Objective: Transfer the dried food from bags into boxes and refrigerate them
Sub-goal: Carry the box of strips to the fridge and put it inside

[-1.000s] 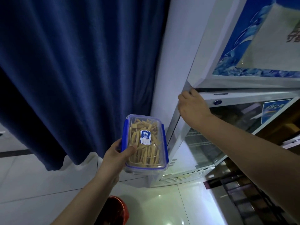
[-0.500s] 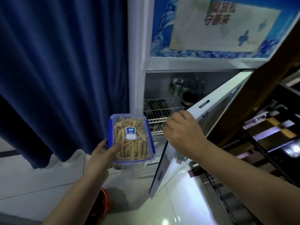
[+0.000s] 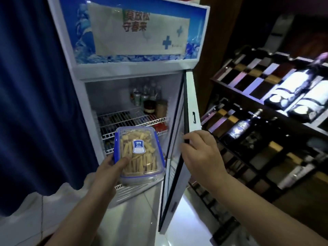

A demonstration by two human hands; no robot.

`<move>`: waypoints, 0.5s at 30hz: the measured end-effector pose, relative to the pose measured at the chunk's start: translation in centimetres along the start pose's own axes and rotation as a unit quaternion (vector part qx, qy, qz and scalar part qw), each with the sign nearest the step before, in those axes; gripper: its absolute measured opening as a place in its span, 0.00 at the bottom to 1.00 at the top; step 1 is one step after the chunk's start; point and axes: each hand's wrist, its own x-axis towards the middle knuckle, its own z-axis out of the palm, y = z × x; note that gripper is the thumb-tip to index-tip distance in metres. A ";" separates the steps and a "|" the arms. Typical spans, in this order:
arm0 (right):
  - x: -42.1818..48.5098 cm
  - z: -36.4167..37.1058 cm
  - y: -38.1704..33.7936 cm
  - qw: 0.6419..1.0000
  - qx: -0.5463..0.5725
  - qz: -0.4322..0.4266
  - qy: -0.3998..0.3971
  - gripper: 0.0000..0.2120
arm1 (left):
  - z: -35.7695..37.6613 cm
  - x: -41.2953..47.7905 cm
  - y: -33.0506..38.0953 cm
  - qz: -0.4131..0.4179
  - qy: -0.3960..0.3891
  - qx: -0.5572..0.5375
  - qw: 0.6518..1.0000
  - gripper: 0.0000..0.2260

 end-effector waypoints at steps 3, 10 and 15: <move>-2.0 -1.6 2.1 0.999 -0.016 0.038 0.005 0.05 | 2.5 -0.3 -0.5 -0.003 -0.016 0.003 1.000 0.14; -5.4 -3.2 5.9 0.990 -0.039 0.137 -0.018 0.04 | 6.2 -1.9 -1.1 0.003 -0.066 0.010 0.998 0.15; -5.8 -3.4 5.7 0.991 -0.071 0.111 0.002 0.05 | 6.7 -1.6 -1.5 0.004 -0.060 0.006 0.998 0.08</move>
